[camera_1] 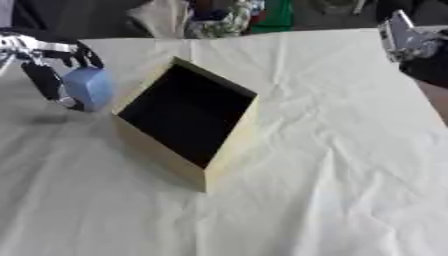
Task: Pick up objects on the table and place them in the box.
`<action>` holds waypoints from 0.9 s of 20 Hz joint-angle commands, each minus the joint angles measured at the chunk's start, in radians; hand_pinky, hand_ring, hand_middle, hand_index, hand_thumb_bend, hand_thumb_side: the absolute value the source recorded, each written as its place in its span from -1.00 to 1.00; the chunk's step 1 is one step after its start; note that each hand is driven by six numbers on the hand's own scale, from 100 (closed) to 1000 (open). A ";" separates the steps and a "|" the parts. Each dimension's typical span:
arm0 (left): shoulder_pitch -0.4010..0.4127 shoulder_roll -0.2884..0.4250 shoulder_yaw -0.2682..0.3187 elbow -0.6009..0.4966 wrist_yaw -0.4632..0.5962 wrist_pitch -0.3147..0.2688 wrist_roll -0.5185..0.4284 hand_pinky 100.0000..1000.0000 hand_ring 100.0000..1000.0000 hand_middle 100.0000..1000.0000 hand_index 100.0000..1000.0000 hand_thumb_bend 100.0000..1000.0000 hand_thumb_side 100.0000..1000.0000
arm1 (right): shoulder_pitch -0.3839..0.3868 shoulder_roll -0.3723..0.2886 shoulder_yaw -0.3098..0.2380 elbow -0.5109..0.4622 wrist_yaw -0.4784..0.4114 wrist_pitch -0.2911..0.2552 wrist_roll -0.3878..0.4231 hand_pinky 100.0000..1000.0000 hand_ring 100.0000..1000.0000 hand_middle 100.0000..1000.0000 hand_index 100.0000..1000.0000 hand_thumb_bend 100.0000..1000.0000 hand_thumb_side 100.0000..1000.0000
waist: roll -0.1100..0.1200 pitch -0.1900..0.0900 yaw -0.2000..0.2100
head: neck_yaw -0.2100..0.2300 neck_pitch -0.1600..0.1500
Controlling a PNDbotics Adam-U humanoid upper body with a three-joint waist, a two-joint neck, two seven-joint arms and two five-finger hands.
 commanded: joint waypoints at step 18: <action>-0.013 -0.008 -0.010 0.018 -0.192 -0.044 0.047 0.64 0.71 0.70 0.72 -0.24 -1.00 | -0.007 -0.011 -0.007 -0.014 -0.020 -0.005 0.001 0.52 0.62 0.62 0.67 -1.00 -0.02 | 0.003 -0.001 -0.008 | 0.014 -0.022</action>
